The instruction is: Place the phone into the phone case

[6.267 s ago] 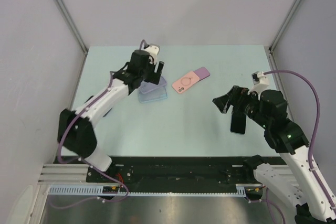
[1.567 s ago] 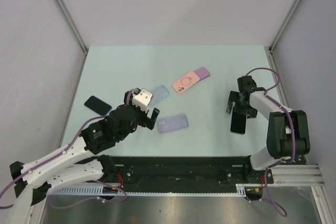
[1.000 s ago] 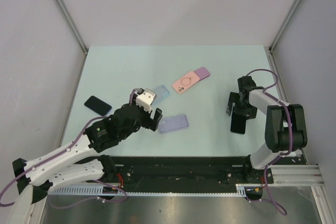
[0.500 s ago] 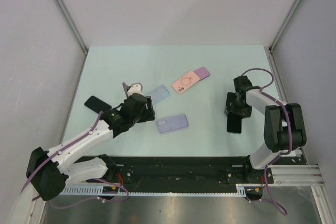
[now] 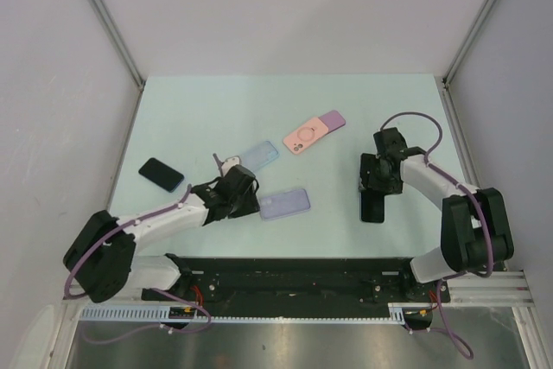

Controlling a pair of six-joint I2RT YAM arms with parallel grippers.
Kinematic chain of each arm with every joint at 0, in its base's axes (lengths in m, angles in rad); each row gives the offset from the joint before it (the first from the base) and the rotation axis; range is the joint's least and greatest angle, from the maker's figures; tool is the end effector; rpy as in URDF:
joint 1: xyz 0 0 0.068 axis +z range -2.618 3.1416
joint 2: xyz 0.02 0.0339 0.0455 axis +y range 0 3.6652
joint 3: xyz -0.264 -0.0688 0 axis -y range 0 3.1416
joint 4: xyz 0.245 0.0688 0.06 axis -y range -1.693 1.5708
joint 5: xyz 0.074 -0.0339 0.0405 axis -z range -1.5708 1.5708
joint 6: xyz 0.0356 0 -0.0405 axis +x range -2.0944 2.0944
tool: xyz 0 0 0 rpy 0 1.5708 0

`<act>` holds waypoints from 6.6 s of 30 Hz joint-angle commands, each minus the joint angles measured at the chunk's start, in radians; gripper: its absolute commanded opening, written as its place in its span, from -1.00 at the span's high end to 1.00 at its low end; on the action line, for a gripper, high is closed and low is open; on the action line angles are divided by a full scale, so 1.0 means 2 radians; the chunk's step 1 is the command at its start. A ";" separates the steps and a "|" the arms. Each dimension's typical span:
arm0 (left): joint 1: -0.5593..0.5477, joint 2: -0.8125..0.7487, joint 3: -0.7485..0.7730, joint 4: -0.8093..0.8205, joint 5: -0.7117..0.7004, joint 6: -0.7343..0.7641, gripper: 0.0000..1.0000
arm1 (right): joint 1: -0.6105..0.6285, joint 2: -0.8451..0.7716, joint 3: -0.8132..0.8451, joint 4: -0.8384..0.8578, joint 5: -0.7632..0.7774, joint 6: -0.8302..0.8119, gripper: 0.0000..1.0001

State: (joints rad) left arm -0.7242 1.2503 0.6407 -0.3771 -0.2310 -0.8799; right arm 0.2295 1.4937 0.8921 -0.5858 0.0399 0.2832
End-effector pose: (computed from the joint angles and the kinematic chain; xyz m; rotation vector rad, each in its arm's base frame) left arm 0.1792 -0.1476 0.1823 -0.2873 2.5383 -0.3458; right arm 0.2697 0.0615 0.1859 0.0848 2.7583 0.0825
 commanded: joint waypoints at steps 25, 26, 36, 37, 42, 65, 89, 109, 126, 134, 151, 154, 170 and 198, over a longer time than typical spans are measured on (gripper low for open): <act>-0.059 0.153 0.141 0.022 0.059 0.243 1.00 | 0.008 -0.088 -0.021 0.017 -0.014 0.007 0.07; -0.068 0.151 0.144 0.022 0.058 0.274 1.00 | 0.007 -0.088 -0.021 0.017 -0.015 0.006 0.07; -0.093 0.157 0.181 0.073 0.141 0.371 0.82 | 0.006 -0.108 -0.027 0.013 -0.015 0.020 0.10; -0.094 0.153 0.184 0.077 0.145 0.374 0.74 | 0.006 -0.110 -0.028 0.013 -0.015 0.021 0.10; -0.091 0.131 0.204 0.074 0.133 0.381 -0.03 | 0.010 -0.121 -0.029 0.014 -0.015 0.015 0.11; 0.074 -0.104 0.055 -0.007 0.151 0.203 -1.00 | 0.209 -0.149 0.040 -0.025 -0.091 -0.035 0.19; 0.160 -0.100 0.016 -0.006 0.195 0.167 -1.00 | 0.326 -0.034 0.082 0.031 -0.063 -0.060 0.21; 0.161 -0.101 0.016 -0.005 0.190 0.164 -1.00 | 0.356 0.005 0.063 0.060 -0.047 -0.114 0.10; 0.164 -0.101 0.016 -0.005 0.191 0.162 -1.00 | 0.362 0.029 0.050 0.069 0.004 -0.096 -0.09; 0.164 -0.093 0.016 -0.002 0.198 0.162 -1.00 | 0.347 -0.003 0.050 0.066 0.031 -0.053 -0.17; 0.162 -0.072 -0.064 0.204 0.368 0.071 -0.60 | 0.319 -0.017 0.046 0.049 0.008 -0.009 0.04; 0.157 -0.025 -0.048 0.217 0.367 0.073 -0.47 | 0.319 -0.027 0.032 0.067 0.007 -0.010 0.06; 0.067 0.142 0.011 0.294 0.367 0.043 -0.18 | 0.322 -0.056 -0.009 0.093 0.015 0.006 0.11; 0.028 0.300 0.119 0.225 0.332 0.085 0.12 | 0.315 -0.116 -0.053 0.111 0.023 0.003 0.15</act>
State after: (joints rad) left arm -0.6449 1.8179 0.8459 0.1661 0.5060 -0.7750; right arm 0.8650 1.3003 0.7853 -0.3897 0.0563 0.2920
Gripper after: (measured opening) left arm 0.450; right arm 0.740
